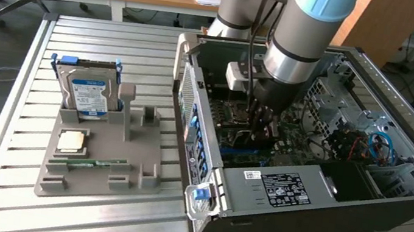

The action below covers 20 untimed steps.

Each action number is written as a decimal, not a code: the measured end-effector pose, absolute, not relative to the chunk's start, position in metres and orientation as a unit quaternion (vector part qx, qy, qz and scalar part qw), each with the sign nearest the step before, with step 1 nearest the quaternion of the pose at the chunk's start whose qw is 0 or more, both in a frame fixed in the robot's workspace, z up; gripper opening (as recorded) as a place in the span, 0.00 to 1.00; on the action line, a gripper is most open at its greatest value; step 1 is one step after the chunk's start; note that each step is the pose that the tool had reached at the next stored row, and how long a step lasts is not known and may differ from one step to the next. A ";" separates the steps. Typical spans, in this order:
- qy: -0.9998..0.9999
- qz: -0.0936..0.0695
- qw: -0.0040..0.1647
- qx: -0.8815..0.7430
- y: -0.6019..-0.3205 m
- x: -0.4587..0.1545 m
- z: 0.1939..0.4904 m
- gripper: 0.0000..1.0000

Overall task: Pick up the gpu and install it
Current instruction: 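Insert the gpu into the slot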

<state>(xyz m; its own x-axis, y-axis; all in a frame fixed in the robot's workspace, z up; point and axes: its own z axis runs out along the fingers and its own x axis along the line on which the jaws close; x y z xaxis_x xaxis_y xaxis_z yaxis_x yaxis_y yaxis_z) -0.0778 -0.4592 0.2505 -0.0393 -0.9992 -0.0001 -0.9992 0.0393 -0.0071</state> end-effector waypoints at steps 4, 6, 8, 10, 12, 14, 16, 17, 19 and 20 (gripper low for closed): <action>0.721 -0.003 0.003 -0.693 -0.459 -0.078 0.252 0.26; 0.721 -0.003 0.003 -0.693 -0.459 -0.078 0.252 0.26; 0.721 -0.003 0.003 -0.693 -0.459 -0.078 0.252 0.26; 0.721 -0.003 0.003 -0.693 -0.459 -0.078 0.252 0.26; 0.721 -0.003 0.003 -0.693 -0.460 -0.078 0.253 0.26; 0.721 -0.003 0.003 -0.693 -0.460 -0.078 0.253 0.26; 0.721 -0.003 0.004 -0.693 -0.460 -0.078 0.252 0.26; 0.721 -0.003 0.004 -0.693 -0.460 -0.078 0.252 0.26; 0.721 -0.003 0.004 -0.693 -0.460 -0.078 0.252 0.26; 0.721 -0.003 0.004 -0.693 -0.460 -0.078 0.253 0.26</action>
<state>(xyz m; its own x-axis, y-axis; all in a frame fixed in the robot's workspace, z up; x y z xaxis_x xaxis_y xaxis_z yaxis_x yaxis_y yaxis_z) -0.0780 -0.4599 0.2525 -0.0393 -0.9992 -0.0011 -0.9992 0.0393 -0.0104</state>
